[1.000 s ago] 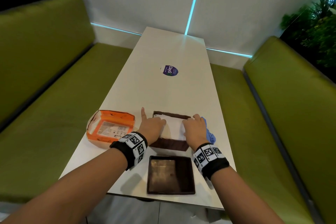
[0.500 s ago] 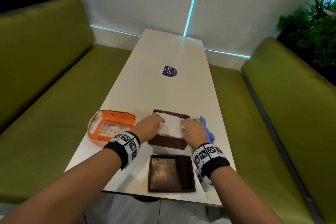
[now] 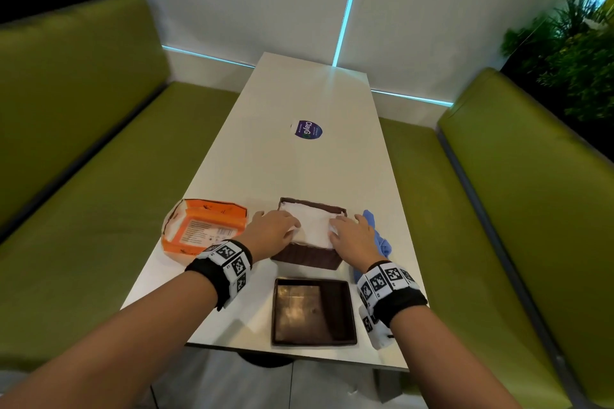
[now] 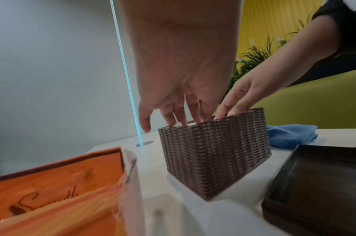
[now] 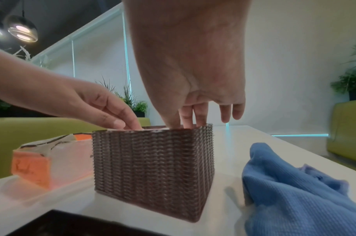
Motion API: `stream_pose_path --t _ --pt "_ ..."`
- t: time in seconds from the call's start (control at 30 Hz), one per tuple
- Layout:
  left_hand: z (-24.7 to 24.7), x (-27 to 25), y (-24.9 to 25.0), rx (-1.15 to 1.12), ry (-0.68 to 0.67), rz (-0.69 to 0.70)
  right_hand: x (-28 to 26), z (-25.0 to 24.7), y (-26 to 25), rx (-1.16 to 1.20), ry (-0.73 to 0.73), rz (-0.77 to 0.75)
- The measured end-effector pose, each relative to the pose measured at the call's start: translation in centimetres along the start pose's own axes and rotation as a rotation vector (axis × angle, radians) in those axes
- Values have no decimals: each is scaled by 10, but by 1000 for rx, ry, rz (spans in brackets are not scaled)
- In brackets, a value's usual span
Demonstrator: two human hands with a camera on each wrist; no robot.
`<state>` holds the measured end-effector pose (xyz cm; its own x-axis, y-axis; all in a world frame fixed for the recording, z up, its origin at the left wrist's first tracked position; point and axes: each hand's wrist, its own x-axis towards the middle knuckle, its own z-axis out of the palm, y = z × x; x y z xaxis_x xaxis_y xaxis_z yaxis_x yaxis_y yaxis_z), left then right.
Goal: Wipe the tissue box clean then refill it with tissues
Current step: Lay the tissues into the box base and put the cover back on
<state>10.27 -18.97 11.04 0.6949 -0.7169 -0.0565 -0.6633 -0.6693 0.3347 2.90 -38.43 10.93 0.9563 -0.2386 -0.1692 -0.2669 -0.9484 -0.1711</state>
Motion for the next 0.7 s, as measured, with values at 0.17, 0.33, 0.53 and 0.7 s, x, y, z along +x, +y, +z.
stream_pose_path --t 0.17,0.33,0.53,0.7 --pt "10 -30 6 -60 140 134 -27 -1 6 158 230 -28" --pt "50 -88 16 92 117 402 -73 19 8 230 509 -186" --pt "98 -128 17 231 -127 431 -124 60 -1 208 287 -365" --pt "87 -136 14 -122 -179 387 -139 66 14 -27 -160 -363"
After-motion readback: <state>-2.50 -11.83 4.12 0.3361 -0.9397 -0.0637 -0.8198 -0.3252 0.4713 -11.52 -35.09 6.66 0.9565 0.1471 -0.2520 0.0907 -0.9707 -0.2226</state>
